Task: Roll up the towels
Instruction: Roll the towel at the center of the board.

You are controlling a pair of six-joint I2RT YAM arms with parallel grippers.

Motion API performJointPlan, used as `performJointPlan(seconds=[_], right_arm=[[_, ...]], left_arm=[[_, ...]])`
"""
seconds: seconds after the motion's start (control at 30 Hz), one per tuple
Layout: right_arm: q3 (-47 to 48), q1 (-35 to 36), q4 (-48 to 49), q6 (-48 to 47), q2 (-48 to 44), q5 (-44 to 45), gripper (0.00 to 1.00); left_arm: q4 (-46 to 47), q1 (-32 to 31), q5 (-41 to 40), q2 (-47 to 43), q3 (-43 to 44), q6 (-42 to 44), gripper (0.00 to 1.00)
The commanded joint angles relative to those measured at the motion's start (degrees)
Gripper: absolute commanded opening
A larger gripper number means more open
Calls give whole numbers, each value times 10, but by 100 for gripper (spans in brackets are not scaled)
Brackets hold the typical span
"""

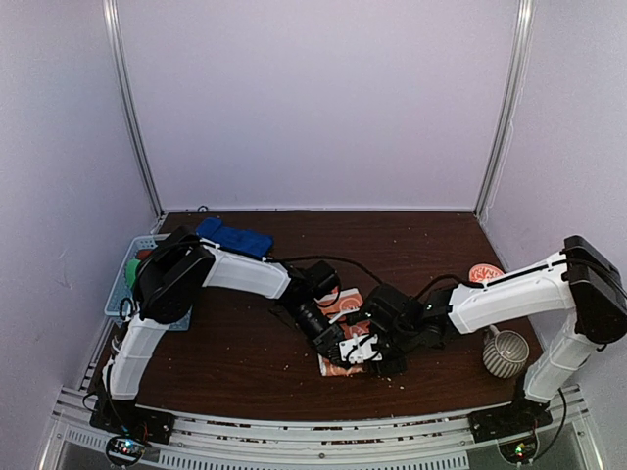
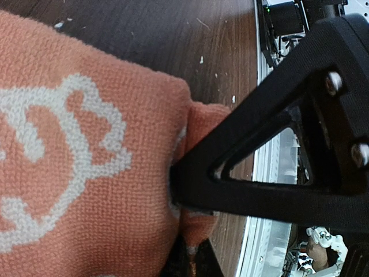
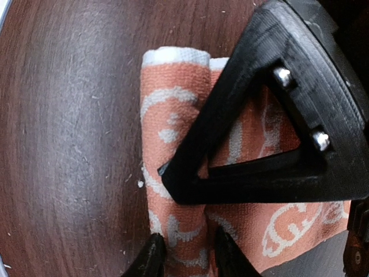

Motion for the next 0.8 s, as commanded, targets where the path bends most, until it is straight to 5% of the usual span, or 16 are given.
performJointPlan(seconds=[0.0, 0.1, 0.23, 0.53, 0.77], right_arm=[[21, 2, -12, 6, 21, -23, 23], [30, 1, -35, 14, 37, -43, 9], [45, -23, -85, 21, 46, -103, 2], [154, -131, -244, 61, 150, -334, 0], [291, -205, -395, 51, 318, -434, 0]], left_arm=[[-19, 3, -21, 15, 5, 13, 1], [-18, 3, -41, 4, 3, 17, 4], [10, 4, -115, -66, -27, 26, 18], [234, 38, -356, -331, -262, -50, 31], [373, -15, -509, -502, -411, 66, 43]])
